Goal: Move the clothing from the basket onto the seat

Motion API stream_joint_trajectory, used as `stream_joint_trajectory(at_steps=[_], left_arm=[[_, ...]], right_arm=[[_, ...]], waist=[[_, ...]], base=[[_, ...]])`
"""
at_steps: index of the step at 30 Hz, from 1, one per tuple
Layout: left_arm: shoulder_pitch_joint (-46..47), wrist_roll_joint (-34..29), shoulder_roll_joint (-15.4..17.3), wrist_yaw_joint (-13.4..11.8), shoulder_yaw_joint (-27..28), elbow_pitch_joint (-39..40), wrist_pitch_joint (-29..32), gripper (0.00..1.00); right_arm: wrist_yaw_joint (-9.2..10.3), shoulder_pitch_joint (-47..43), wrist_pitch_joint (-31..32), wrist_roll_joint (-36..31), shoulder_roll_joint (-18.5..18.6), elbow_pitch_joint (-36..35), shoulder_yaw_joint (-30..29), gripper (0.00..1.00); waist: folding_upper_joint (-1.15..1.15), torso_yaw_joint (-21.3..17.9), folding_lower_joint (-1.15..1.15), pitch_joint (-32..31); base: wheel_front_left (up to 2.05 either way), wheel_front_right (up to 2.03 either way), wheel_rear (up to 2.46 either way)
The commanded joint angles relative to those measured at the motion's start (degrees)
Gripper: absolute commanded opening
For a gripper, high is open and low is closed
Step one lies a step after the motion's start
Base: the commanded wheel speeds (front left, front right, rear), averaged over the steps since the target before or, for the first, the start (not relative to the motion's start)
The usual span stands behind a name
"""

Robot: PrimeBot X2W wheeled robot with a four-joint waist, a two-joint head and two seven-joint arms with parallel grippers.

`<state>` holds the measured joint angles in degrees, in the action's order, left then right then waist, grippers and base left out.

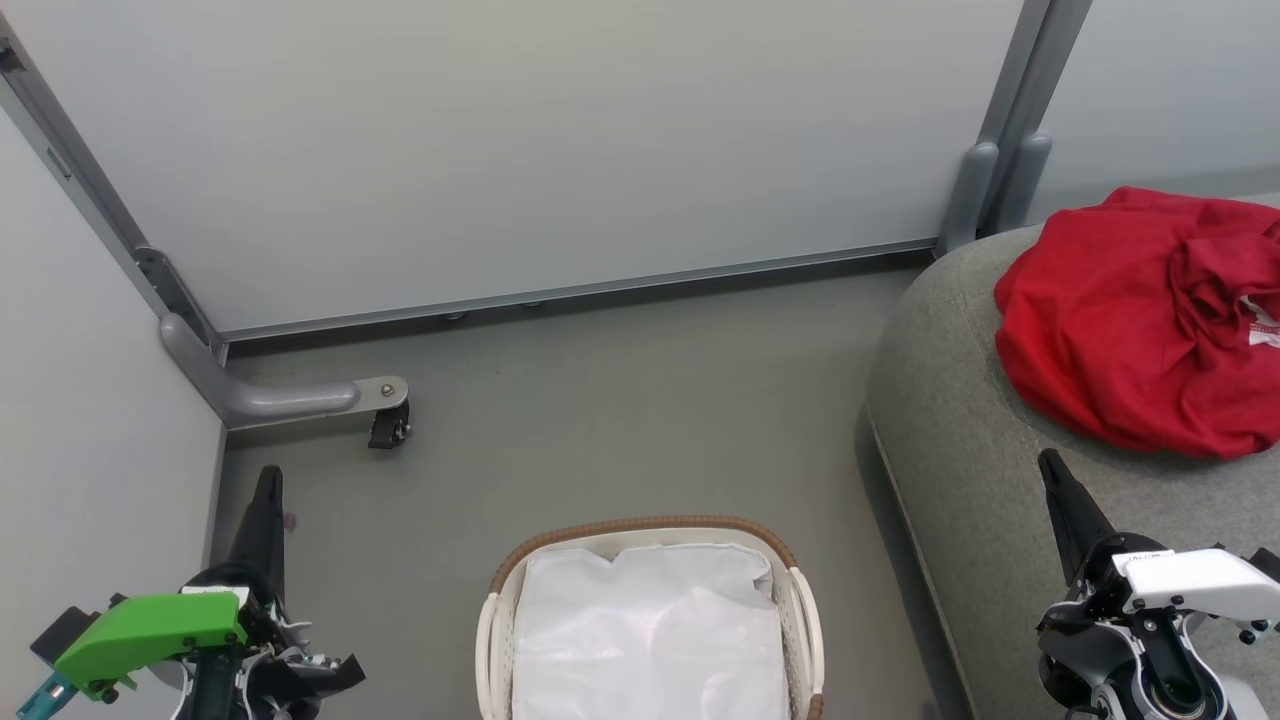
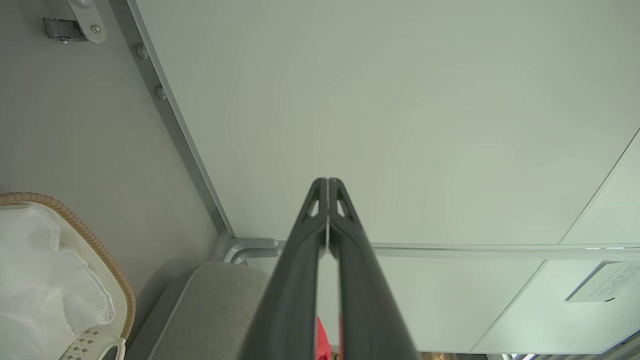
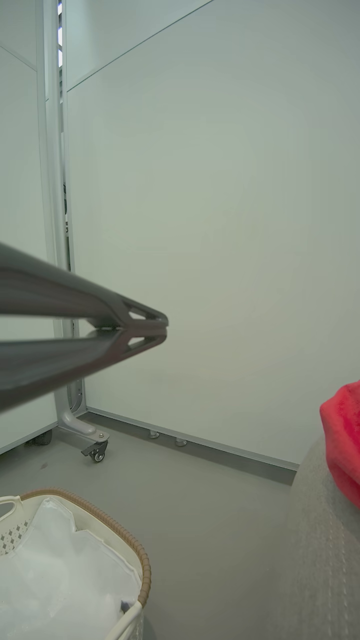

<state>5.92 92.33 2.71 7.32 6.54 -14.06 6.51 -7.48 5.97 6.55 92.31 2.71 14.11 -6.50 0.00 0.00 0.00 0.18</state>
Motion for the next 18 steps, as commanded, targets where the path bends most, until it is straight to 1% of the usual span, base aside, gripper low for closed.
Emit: stream_joint_trajectory(at_steps=[1, 18], left_arm=[[0.57, 0.18, 0.31, 0.34, 0.13, 0.12, 0.23, 0.00], [0.57, 0.19, 0.31, 0.34, 0.12, 0.12, 0.23, 0.00]], right_arm=[[-0.02, 0.45, 0.17, 0.20, 0.32, -0.21, -0.11, 0.00], [-0.02, 0.45, 0.17, 0.20, 0.33, -0.21, -0.11, 0.00]], waist=[[0.00, 0.00, 0.00, 0.00], [0.00, 0.00, 0.00, 0.00]], base=[[0.00, 0.00, 0.00], [0.00, 0.00, 0.00]])
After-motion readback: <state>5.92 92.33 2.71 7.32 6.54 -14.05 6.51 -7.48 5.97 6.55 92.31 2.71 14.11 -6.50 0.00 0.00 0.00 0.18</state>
